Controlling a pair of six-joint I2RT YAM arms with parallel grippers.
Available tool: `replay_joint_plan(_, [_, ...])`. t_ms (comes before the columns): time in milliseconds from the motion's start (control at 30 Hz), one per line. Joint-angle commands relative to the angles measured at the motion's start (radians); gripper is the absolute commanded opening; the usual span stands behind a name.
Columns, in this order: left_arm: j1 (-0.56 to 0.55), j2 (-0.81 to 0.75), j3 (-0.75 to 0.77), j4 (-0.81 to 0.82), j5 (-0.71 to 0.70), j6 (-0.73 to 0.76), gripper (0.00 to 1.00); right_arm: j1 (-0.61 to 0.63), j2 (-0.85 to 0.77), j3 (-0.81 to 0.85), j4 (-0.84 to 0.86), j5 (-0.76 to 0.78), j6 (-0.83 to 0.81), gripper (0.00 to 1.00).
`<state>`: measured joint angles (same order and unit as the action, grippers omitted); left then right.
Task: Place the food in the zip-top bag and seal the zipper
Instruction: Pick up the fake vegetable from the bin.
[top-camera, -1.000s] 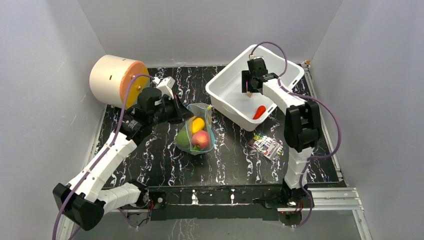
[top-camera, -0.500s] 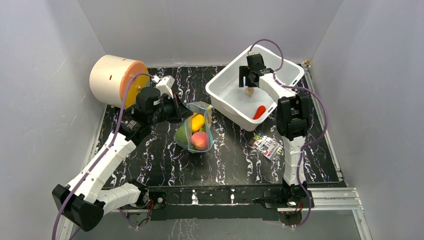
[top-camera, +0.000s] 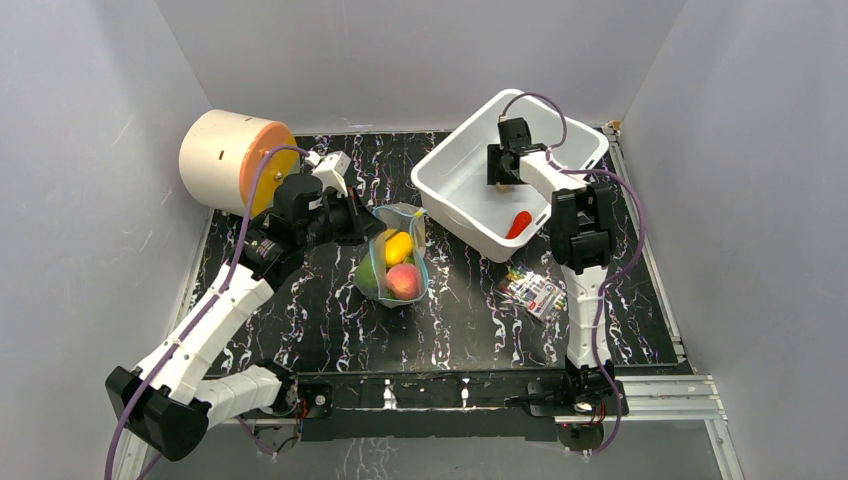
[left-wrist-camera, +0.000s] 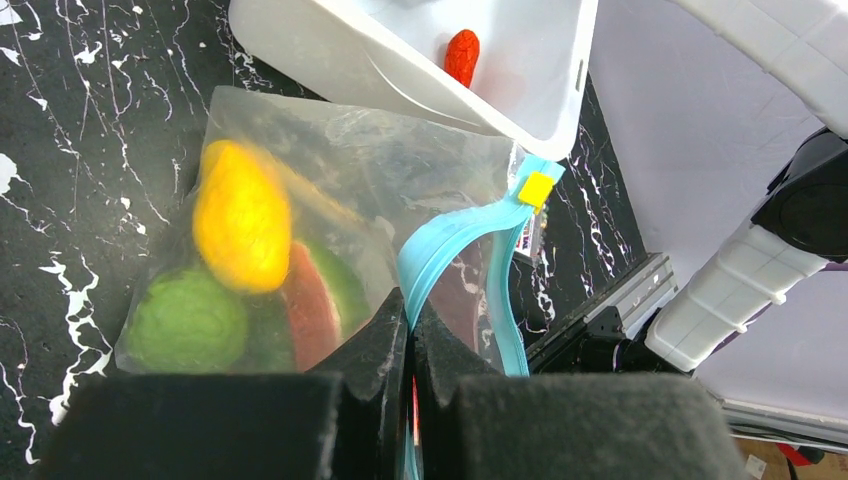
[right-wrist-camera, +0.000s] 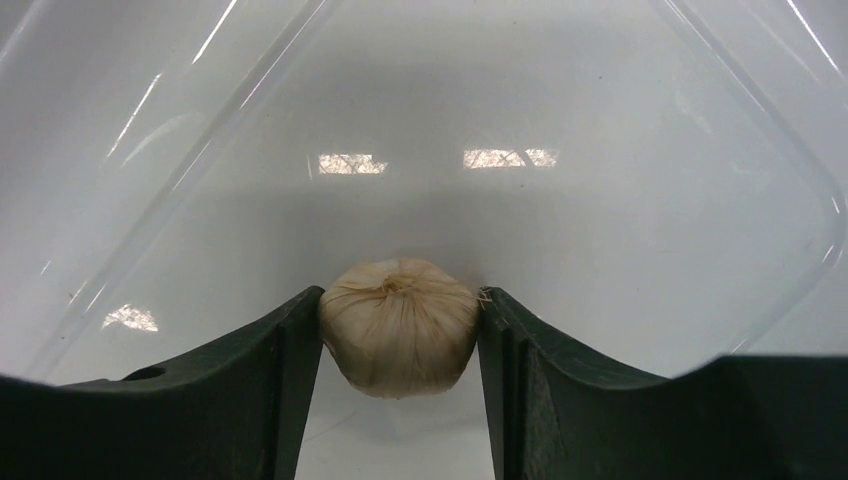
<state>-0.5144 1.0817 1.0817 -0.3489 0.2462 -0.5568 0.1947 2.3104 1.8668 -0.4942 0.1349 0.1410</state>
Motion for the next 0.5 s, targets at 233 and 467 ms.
replay_joint_plan(233, [-0.004,-0.014,0.012,0.009,-0.02,-0.002,0.0,-0.005,-0.065,0.022,0.053,-0.021,-0.036,0.42])
replay_joint_plan(467, [-0.003,-0.021,0.011,-0.014,-0.056,0.004,0.0,-0.005,-0.21,-0.034,0.079,-0.052,0.014,0.39])
